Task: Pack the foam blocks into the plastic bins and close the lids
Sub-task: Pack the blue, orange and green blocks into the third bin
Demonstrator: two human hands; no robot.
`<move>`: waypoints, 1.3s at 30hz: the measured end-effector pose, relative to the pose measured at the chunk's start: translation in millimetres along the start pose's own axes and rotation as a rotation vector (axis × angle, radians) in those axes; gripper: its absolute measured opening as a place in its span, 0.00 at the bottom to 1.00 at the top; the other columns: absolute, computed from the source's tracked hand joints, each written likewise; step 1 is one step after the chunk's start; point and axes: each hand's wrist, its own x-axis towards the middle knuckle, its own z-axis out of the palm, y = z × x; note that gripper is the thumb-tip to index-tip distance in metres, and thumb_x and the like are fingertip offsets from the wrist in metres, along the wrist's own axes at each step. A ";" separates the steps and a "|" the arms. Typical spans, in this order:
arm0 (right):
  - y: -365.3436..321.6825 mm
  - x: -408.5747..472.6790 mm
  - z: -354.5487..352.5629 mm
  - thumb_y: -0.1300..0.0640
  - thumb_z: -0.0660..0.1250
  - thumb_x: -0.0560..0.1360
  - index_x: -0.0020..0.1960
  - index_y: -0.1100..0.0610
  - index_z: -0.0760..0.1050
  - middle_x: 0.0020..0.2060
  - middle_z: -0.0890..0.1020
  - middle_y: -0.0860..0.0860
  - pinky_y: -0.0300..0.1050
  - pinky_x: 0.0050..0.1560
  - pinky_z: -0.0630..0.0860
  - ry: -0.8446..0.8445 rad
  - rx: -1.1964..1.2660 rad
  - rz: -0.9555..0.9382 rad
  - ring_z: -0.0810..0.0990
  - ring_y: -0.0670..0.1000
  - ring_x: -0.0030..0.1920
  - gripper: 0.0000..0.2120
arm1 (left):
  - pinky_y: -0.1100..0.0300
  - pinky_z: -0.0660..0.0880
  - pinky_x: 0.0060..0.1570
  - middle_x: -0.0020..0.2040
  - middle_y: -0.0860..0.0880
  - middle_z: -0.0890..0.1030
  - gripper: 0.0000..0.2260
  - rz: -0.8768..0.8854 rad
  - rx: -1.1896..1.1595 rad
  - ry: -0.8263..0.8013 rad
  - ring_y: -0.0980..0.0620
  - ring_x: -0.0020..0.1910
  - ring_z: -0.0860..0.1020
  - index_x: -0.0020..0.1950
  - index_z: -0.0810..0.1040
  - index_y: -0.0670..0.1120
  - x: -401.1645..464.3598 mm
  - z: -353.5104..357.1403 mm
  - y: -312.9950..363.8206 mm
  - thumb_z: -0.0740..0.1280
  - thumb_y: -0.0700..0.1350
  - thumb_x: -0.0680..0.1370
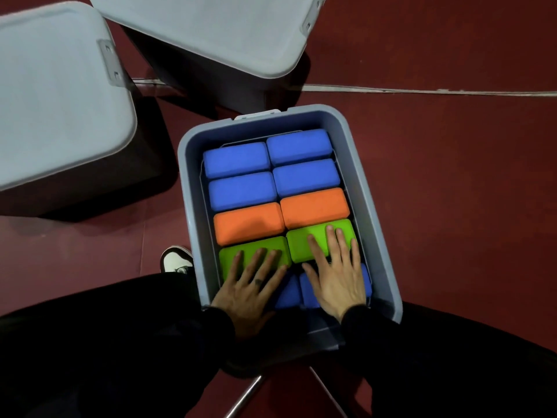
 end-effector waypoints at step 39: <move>-17.6 52.6 1.1 0.39 0.52 0.84 0.82 0.53 0.59 0.82 0.55 0.58 0.66 0.79 0.51 0.005 -0.076 -0.036 0.54 0.60 0.82 0.31 | 0.24 0.47 0.70 0.83 0.45 0.52 0.47 -0.341 -0.117 -0.037 0.38 0.81 0.50 0.81 0.59 0.46 45.0 -19.3 -8.2 0.49 0.78 0.73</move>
